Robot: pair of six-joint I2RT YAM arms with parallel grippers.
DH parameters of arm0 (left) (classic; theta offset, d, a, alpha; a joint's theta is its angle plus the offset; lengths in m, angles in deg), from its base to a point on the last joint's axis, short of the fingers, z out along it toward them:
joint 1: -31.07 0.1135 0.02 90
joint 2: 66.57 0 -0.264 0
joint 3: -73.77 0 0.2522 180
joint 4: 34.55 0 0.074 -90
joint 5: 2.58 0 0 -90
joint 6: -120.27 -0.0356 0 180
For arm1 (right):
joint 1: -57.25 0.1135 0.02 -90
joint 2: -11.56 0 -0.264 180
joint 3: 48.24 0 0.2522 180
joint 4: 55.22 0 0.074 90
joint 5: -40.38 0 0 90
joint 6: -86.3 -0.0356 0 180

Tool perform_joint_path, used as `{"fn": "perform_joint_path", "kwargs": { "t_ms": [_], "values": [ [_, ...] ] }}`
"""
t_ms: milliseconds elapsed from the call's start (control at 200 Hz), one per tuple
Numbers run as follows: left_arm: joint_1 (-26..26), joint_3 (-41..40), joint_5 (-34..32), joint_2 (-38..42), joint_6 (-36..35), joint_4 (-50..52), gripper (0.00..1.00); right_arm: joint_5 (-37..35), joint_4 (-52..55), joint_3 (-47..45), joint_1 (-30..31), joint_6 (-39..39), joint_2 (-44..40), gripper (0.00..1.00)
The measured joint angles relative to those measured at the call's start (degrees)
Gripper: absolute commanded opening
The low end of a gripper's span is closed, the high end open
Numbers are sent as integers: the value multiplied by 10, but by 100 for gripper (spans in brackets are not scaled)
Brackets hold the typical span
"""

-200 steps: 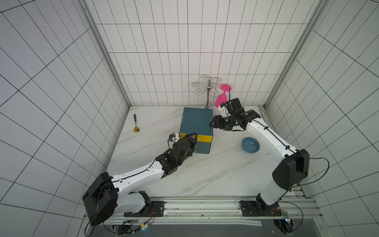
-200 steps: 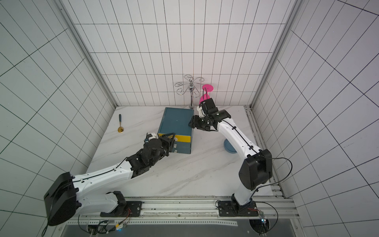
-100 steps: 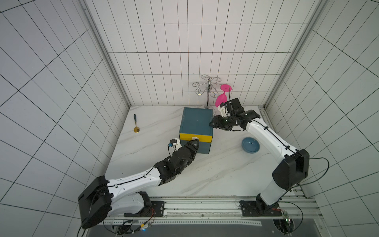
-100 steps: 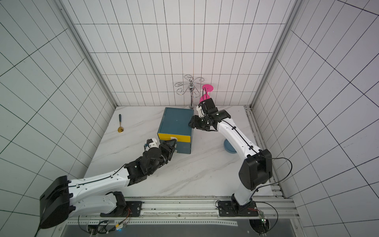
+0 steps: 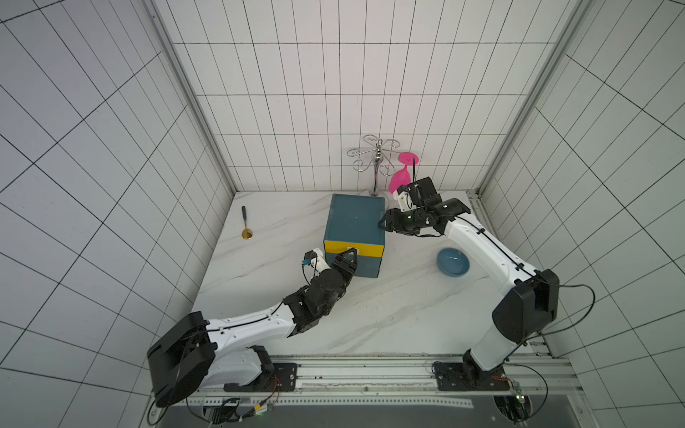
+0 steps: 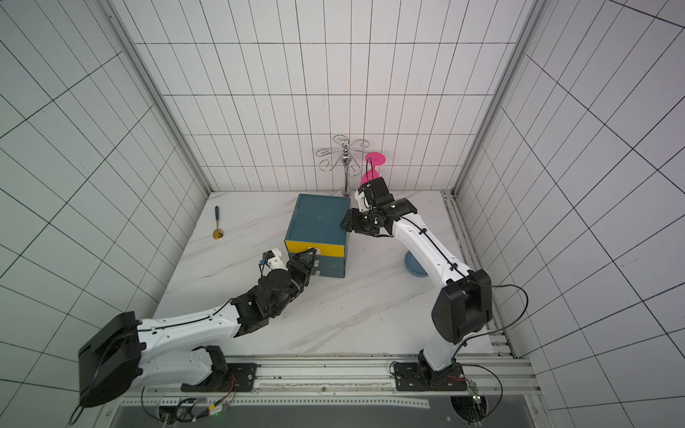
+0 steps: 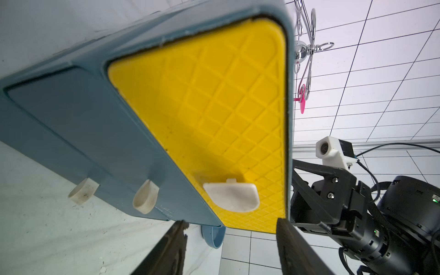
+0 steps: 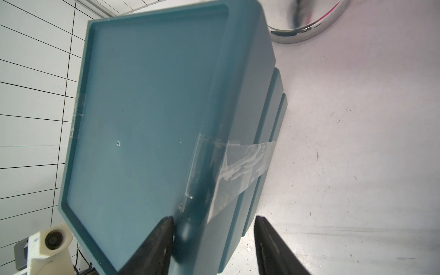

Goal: Take the cookies out of the drawer
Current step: Open the drawer in the storage box.

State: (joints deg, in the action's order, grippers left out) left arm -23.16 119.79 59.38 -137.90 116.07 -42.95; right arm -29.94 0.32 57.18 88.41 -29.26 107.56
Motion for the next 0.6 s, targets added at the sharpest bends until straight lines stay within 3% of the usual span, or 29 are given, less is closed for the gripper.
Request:
{"fn": "perform_joint_path", "kwargs": {
  "t_ms": [600],
  "values": [
    [55, 25, 30, -47, -48, -49, 50, 1, -9, -2, 0, 9, 0, 49]
  ]
}}
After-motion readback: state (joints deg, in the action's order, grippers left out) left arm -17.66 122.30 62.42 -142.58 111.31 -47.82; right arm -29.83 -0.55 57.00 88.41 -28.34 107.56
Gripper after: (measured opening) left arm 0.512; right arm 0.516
